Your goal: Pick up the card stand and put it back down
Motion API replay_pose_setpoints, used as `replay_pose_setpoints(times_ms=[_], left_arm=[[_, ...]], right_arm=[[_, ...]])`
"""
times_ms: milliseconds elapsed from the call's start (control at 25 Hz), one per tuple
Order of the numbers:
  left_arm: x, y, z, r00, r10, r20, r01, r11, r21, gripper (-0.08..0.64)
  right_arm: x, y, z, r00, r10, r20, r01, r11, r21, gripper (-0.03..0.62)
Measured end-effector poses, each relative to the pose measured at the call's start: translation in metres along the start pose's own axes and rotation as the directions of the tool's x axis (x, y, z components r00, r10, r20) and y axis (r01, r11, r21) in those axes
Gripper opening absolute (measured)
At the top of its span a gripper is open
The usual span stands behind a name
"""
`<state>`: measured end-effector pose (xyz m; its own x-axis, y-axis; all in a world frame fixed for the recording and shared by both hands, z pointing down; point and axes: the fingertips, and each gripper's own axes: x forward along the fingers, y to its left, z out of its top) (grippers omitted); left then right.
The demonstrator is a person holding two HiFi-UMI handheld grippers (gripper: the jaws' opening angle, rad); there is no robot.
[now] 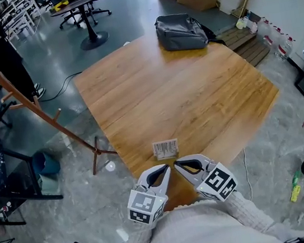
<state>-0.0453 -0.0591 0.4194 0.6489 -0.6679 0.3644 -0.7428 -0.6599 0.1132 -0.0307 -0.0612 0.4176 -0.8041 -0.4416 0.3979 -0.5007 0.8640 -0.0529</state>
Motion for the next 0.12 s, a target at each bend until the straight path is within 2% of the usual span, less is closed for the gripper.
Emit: replay_pose_setpoints(times_ms=[120], left_arm=[[0.0016,0.001,0.0008,1.0,-0.001,-0.001,0.001,1.0,0.004,0.008]], right_arm=[[0.0009,-0.0015,-0.0008,1.0,0.0,0.0,0.0,1.0,0.004,-0.002]])
